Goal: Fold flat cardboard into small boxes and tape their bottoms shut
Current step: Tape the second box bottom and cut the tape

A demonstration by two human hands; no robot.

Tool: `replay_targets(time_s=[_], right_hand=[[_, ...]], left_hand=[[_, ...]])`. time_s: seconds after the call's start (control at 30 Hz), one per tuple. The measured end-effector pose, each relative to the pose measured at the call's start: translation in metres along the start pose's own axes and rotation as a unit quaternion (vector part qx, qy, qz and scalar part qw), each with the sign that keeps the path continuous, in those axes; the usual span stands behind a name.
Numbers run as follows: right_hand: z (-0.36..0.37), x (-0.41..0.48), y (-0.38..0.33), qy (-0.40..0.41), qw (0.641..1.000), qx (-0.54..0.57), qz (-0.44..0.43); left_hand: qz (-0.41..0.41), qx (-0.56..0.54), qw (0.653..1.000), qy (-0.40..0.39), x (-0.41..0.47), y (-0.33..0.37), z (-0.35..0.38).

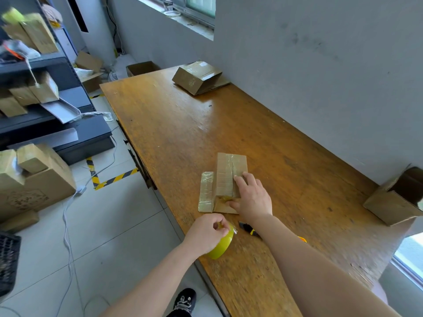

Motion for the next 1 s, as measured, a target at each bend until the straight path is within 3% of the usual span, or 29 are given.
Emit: replay_targets(time_s=[0.23, 0.37, 0.47, 0.67, 1.0], right_hand=[[0.001, -0.004, 0.009, -0.023, 0.996, 0.082, 0.012], [0.0, -0.004, 0.011, -0.019, 0.995, 0.092, 0.017], [0.0, -0.004, 0.011, -0.019, 0.995, 0.092, 0.024], [0.002, -0.005, 0.01, -0.017, 0.995, 0.094, 0.033], [0.003, -0.005, 0.009, -0.015, 0.995, 0.092, 0.031]], left_hand=[[0.036, 0.066, 0.996, 0.057, -0.005, 0.004, 0.004], [0.121, 0.207, 0.967, 0.087, -0.011, 0.002, 0.01], [0.173, 0.311, 0.934, 0.041, -0.016, -0.001, 0.023], [0.243, 0.38, 0.891, -0.045, -0.022, -0.002, 0.037], [0.201, 0.409, 0.884, -0.106, -0.008, 0.006, 0.037]])
Point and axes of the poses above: each hand's wrist, its own x-axis towards the middle knuckle, its own z-axis out of the palm, y = z × x, the point moved 2 cm from there along x, towards the middle knuckle, and after that the axes turned 11 degrees about x, right-handed, at the moved point
